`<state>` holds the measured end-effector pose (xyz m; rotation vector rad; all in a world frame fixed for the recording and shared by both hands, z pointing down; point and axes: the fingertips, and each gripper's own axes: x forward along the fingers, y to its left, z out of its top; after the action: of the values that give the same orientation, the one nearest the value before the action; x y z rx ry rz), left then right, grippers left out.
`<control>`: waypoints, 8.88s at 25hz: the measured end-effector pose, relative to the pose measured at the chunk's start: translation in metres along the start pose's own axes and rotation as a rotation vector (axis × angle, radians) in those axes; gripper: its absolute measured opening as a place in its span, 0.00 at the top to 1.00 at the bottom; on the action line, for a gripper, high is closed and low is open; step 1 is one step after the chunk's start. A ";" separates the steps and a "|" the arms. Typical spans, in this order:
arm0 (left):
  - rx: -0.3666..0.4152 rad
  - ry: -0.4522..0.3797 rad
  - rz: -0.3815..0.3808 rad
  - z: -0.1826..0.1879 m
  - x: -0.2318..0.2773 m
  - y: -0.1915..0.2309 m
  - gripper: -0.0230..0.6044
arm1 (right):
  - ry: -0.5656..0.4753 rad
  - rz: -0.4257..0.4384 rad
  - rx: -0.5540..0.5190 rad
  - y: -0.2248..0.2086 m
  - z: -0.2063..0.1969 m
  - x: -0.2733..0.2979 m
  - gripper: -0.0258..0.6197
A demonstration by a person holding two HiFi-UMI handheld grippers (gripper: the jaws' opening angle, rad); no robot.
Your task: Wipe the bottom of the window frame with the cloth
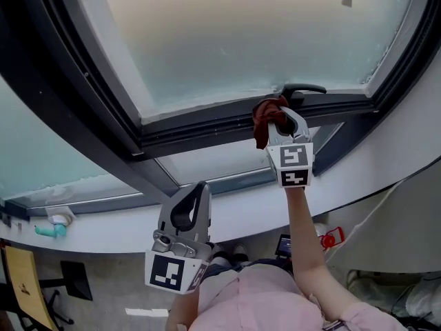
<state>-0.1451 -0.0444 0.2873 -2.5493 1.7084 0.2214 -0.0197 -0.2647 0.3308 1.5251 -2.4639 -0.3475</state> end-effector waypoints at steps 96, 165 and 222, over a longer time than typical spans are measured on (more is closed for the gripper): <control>-0.024 -0.043 0.196 0.022 -0.101 0.073 0.97 | -0.234 0.358 -0.622 0.288 0.090 0.000 0.86; -0.142 0.002 -0.015 -0.003 -0.064 0.060 0.97 | -0.175 0.455 0.054 0.279 0.084 0.015 0.88; -0.155 0.007 -0.101 -0.007 -0.017 0.006 0.96 | -0.189 0.476 0.152 0.217 0.066 0.006 0.88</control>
<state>-0.1565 -0.0324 0.2967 -2.7401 1.6196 0.3526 -0.2260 -0.1709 0.3369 0.9341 -2.9533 -0.2272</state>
